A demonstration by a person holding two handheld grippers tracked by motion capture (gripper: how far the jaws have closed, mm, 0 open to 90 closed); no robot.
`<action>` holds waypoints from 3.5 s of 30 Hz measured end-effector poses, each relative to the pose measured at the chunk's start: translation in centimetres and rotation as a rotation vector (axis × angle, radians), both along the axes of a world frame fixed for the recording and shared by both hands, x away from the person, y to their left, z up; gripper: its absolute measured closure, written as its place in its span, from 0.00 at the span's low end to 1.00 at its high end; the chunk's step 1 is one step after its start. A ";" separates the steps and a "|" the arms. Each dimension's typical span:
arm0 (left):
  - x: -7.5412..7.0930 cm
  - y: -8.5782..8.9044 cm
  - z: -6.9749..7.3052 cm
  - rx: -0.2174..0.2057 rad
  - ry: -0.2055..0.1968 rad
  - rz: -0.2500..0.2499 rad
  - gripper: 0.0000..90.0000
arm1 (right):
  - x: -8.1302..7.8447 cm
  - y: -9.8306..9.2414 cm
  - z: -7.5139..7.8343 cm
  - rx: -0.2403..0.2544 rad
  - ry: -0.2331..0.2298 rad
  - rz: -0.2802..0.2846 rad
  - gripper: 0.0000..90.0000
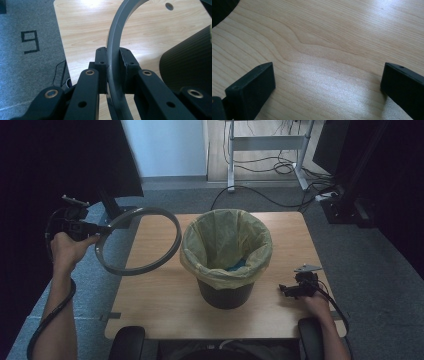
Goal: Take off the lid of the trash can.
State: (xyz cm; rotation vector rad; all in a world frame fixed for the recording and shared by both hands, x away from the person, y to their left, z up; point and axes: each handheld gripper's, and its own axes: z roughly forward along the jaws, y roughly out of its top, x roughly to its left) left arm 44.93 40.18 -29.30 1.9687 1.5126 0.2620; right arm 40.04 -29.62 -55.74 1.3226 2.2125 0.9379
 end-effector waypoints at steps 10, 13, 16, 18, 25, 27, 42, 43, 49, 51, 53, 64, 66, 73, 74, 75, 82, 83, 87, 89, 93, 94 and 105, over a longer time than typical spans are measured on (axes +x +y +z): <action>0.1 0.3 -3.2 0.002 0.029 0.013 0.87 | 0.0 0.0 0.0 0.000 0.000 0.000 0.00; 0.2 0.4 -4.2 0.003 0.035 0.019 0.87 | 0.0 0.0 0.0 0.000 0.000 0.000 0.00; 0.2 0.3 -5.2 -0.003 0.041 0.021 0.87 | 0.0 0.0 0.0 0.000 0.000 0.000 0.00; 0.3 0.2 -5.8 -0.009 0.042 0.025 0.87 | 0.0 0.0 0.0 0.000 0.000 0.000 0.00; 0.5 -0.3 -8.2 -0.015 0.044 0.014 0.87 | 0.0 0.0 0.0 0.000 0.000 0.000 0.00; 0.5 -0.4 -8.9 -0.019 0.048 0.014 0.87 | 0.0 0.0 0.0 0.000 0.000 0.000 0.00; 0.5 -0.7 -13.4 -0.028 0.052 0.028 0.87 | 0.0 0.0 0.0 0.000 0.000 0.000 0.00; 0.4 -0.8 -13.7 -0.026 0.050 0.032 0.87 | 0.0 0.0 0.0 0.000 0.000 0.000 0.00; 0.5 -1.2 -15.3 -0.026 0.044 0.030 0.87 | 0.0 0.0 0.0 0.000 0.000 0.000 0.00; 0.5 -1.4 -15.8 -0.022 0.046 0.028 0.87 | 0.0 0.0 0.0 0.000 0.000 0.000 0.00; 0.6 -1.6 -16.4 -0.018 0.053 0.027 0.87 | 0.0 0.0 0.0 0.000 0.000 0.000 0.00; 0.7 -2.3 -18.8 0.027 0.064 0.045 0.87 | 0.0 0.0 0.0 0.000 0.000 0.000 0.00; 0.7 -2.4 -19.2 0.026 0.062 0.047 0.87 | 0.0 0.0 0.0 0.000 0.000 0.000 0.00; 0.5 -3.0 -20.7 0.038 0.059 0.066 0.87 | 0.0 0.0 0.0 0.001 0.001 -0.001 0.00; 0.5 -3.0 -20.9 0.043 0.059 0.068 0.87 | 0.0 0.0 0.0 0.001 0.001 -0.001 0.00; 0.5 -3.1 -21.1 0.050 0.057 0.071 0.87 | 0.0 0.0 0.0 0.001 0.001 0.000 0.00; 0.1 -3.6 -22.3 0.084 0.047 0.084 0.86 | 0.0 0.0 0.0 0.001 0.001 0.000 0.00; 0.1 -3.7 -22.5 0.093 0.044 0.084 0.86 | 0.0 0.0 0.0 0.001 0.001 0.000 0.00; -0.2 -4.0 -23.1 0.132 0.009 0.079 0.84 | 0.0 0.0 0.0 0.001 0.001 0.000 0.00; -0.4 -4.1 -23.2 0.136 -0.009 0.075 0.83 | -0.1 0.0 0.0 0.001 0.001 0.001 0.00; -0.7 -4.4 -23.6 0.122 -0.048 0.063 0.62 | -0.1 0.0 0.0 0.001 0.001 0.002 0.00; -0.8 -4.5 -23.8 0.120 -0.061 0.061 0.58 | -0.1 0.0 0.0 0.001 0.001 0.003 0.00; -1.2 -5.6 -24.9 0.169 -0.119 -0.036 0.14 | -0.1 0.0 0.0 0.000 0.001 0.003 0.00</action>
